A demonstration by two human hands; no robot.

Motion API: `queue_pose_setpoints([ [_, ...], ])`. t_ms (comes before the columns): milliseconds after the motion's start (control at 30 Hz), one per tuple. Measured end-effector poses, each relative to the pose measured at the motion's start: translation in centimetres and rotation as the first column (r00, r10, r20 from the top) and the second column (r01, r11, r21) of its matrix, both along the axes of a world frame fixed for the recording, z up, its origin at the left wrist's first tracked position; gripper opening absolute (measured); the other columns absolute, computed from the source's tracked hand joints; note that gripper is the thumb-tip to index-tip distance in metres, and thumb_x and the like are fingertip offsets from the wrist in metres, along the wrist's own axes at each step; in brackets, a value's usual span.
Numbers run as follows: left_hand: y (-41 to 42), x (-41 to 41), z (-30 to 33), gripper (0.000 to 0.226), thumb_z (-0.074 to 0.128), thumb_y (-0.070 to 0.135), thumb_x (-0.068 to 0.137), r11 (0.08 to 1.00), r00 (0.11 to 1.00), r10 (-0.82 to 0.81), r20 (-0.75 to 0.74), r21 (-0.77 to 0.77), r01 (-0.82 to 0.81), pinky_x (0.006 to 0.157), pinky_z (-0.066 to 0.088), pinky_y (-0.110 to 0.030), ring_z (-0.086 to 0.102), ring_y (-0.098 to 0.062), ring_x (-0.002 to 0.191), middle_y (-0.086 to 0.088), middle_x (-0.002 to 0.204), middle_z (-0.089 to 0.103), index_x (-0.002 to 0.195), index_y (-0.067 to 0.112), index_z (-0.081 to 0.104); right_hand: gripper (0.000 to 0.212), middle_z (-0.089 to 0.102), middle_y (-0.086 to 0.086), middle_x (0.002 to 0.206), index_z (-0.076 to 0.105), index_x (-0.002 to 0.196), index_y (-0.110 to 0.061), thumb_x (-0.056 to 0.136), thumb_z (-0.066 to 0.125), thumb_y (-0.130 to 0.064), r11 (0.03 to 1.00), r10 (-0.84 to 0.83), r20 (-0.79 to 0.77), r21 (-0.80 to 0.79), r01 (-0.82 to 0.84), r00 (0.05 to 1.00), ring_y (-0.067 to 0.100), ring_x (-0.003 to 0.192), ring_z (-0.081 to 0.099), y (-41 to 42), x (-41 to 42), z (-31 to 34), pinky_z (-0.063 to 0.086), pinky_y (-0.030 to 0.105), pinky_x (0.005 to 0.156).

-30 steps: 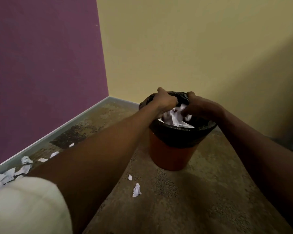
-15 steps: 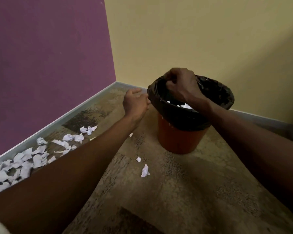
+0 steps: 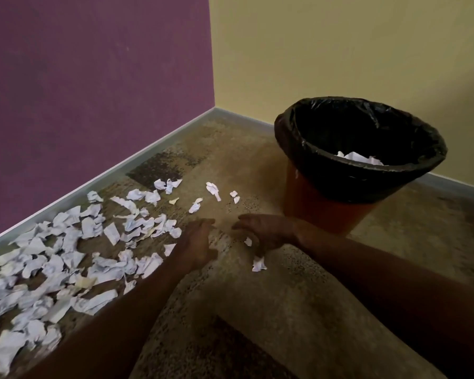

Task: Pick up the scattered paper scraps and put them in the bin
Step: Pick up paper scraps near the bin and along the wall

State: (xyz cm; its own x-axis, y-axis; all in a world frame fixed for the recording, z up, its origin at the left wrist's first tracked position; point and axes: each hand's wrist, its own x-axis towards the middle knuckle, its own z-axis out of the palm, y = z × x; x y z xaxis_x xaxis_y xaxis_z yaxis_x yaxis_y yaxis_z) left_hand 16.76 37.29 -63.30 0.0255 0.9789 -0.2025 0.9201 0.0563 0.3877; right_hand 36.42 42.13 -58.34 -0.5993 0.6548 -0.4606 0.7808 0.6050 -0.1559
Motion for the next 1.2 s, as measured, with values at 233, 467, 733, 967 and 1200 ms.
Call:
queue_pose_setpoints([
  [233,-1.3,-2.2,-4.7,0.057,0.058,0.022,0.093,0.997,0.983,0.041,0.176,0.054,-0.051,0.106,0.034,-0.029,0.04,-0.025,0.135,-0.01,0.149,0.041,0.145,0.013,0.035,0.052,0.036,0.013,0.152,0.041,0.145,-0.01,0.097,0.054,-0.026,1.0,0.014,-0.031,-0.018,-0.015,0.999,0.029,0.129,0.049,-1.5,0.6,-7.8,0.039,0.036,0.107],
  [467,-1.6,3.4,-5.2,0.023,0.048,0.015,0.101,0.941,0.556,0.308,0.772,-0.164,-0.295,0.076,0.058,-0.032,0.069,-0.024,0.086,-0.012,0.096,0.07,0.109,0.001,0.063,0.014,0.062,0.003,0.085,0.064,0.077,-0.01,0.088,0.055,-0.011,0.96,-0.255,-0.36,0.018,0.279,0.897,0.018,0.077,0.058,-2.0,0.8,-8.8,0.045,0.03,0.068],
  [733,0.8,2.5,-2.4,0.042,0.053,0.032,0.098,0.675,-0.233,0.635,0.736,-0.676,-0.295,0.085,0.051,-0.036,0.063,-0.029,0.102,-0.016,0.11,0.065,0.126,0.002,0.053,0.03,0.073,0.003,0.106,0.066,0.117,-0.015,0.088,0.06,-0.012,0.95,-0.263,-0.68,-0.06,0.305,0.685,0.013,0.091,0.067,-1.8,-7.6,-5.4,0.043,0.018,0.076],
  [967,5.4,-1.5,-5.3,0.043,0.036,0.03,0.103,0.675,0.443,0.636,0.631,-0.179,-0.716,0.09,0.049,-0.041,0.063,-0.035,0.102,-0.021,0.107,0.067,0.103,-0.001,0.066,0.041,0.059,0.007,0.134,0.052,0.135,-0.014,0.094,0.053,-0.022,0.84,-0.49,-0.644,-0.169,0.516,0.587,0.022,0.122,0.055,5.5,-9.0,-5.2,0.037,0.022,0.092],
  [1200,3.4,-2.1,-10.5,0.038,0.035,0.032,0.102,0.782,0.872,0.249,0.421,0.444,-0.438,0.054,0.033,-0.033,0.042,-0.014,0.053,0.009,0.056,0.038,0.068,0.018,0.044,0.097,0.031,0.014,0.152,0.022,0.149,-0.008,0.077,0.067,-0.055,0.73,-0.624,-0.522,-0.124,0.672,0.582,0.03,0.14,0.032,11.7,-6.2,-11.3,0.031,0.044,0.113],
])
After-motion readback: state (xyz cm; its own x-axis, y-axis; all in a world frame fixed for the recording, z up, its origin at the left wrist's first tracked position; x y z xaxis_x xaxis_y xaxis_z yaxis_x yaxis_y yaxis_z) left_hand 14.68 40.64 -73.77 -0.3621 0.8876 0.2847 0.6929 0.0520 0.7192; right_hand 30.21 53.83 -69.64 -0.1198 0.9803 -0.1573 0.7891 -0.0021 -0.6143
